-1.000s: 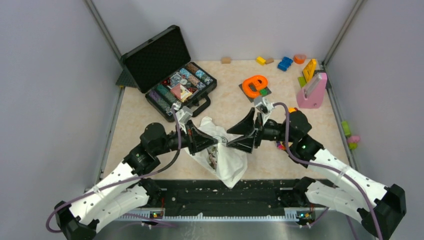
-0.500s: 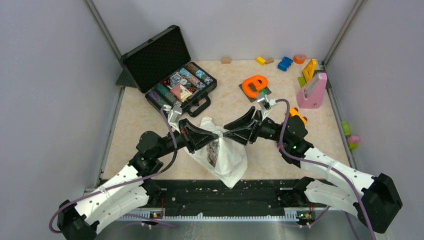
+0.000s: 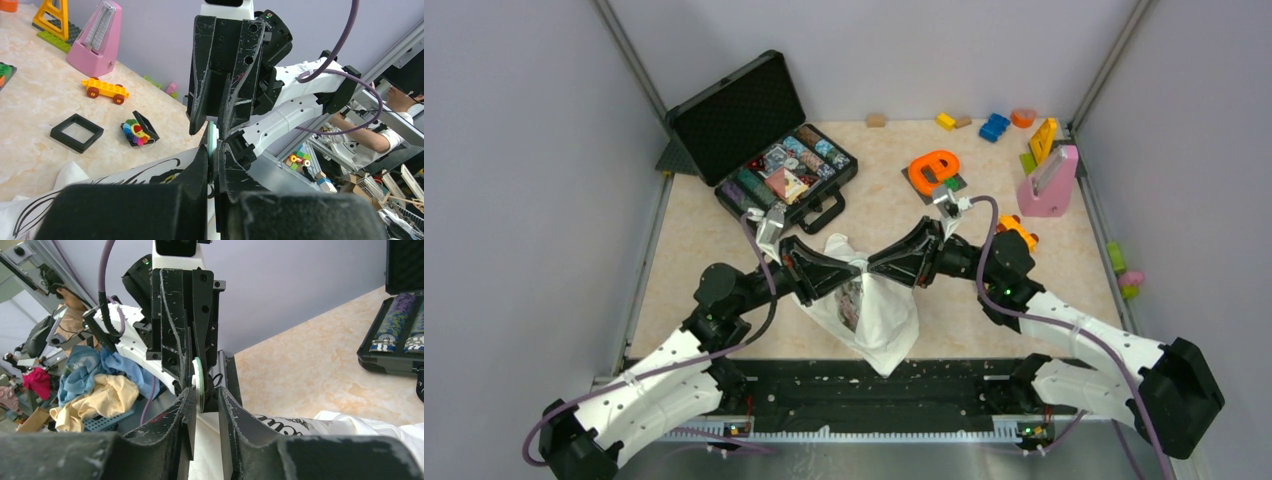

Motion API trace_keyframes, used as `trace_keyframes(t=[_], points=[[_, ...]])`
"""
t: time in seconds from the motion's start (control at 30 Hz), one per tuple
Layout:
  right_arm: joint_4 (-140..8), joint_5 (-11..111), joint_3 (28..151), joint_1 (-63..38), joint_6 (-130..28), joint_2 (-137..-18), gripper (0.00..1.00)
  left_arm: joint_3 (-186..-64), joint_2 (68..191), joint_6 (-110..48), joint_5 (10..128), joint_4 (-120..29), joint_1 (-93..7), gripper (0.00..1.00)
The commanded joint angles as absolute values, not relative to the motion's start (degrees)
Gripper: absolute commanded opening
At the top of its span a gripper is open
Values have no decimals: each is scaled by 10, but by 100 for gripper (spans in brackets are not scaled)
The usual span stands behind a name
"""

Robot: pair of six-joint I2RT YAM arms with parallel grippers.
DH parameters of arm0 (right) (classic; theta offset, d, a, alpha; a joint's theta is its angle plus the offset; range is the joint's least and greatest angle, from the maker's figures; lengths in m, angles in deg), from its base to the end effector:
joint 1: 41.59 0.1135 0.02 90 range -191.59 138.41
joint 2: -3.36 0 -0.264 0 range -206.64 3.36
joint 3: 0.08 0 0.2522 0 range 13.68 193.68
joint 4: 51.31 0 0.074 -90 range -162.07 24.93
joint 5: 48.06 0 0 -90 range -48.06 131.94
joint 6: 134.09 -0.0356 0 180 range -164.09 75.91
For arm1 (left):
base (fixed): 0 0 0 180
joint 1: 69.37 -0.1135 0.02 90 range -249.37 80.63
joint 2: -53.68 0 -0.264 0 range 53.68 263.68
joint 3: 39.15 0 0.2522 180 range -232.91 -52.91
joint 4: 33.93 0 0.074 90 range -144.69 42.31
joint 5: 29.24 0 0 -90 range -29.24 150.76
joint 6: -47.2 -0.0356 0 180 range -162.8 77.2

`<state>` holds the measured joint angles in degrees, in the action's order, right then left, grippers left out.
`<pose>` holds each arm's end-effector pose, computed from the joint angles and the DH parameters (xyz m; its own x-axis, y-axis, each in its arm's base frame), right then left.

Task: Remove the brooch from the garment
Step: Remove the brooch from the clothes.

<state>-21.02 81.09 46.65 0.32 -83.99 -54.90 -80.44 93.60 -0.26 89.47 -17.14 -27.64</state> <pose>0.1520 0.1666 0.3203 -0.4340 0.2789 -0.8567 -0.8922 -0.0014 0.4516 0.1152 -0.1257 0.3217 -0.4536 -0.3900 -0.8013 0.8384 0.1182 -0.5321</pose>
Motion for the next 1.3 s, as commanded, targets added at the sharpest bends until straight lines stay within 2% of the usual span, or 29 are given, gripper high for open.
trace_keyframes(t=[0.0,0.17,0.2,0.23,0.3,0.43,0.53,0.73,0.87,0.9,1.0,1.03,1.13,1.27], points=[[-197,822,484,10,-835,-550,24,-817,938,10,909,-106,-277,0],[-216,838,500,19,-829,-562,29,-816,942,5,909,-107,-278,0],[-228,839,504,23,-826,-563,27,-815,941,4,908,-107,-278,0],[-236,839,507,23,-822,-565,20,-815,941,4,907,-107,-277,0],[-240,837,507,24,-821,-564,1,-817,940,2,907,-108,-277,0],[-263,820,510,23,-816,-554,0,-826,935,-16,910,-145,-278,0],[-351,818,542,14,-794,-551,0,-836,921,-47,902,-219,-277,19],[-411,855,575,2,-783,-558,0,-875,910,-92,963,-351,-282,33],[-418,888,589,2,-789,-574,0,-892,916,-97,985,-379,-282,31],[-422,892,592,3,-788,-576,0,-894,917,-97,985,-380,-282,27],[-427,896,595,3,-784,-578,0,-902,924,-105,981,-389,-283,4],[-431,897,596,3,-782,-578,0,-905,929,-110,980,-396,-283,2],[-452,897,602,3,-769,-576,0,-913,937,-120,983,-411,-283,1],[-493,900,617,3,-743,-578,0,-916,938,-127,993,-423,-283,12]])
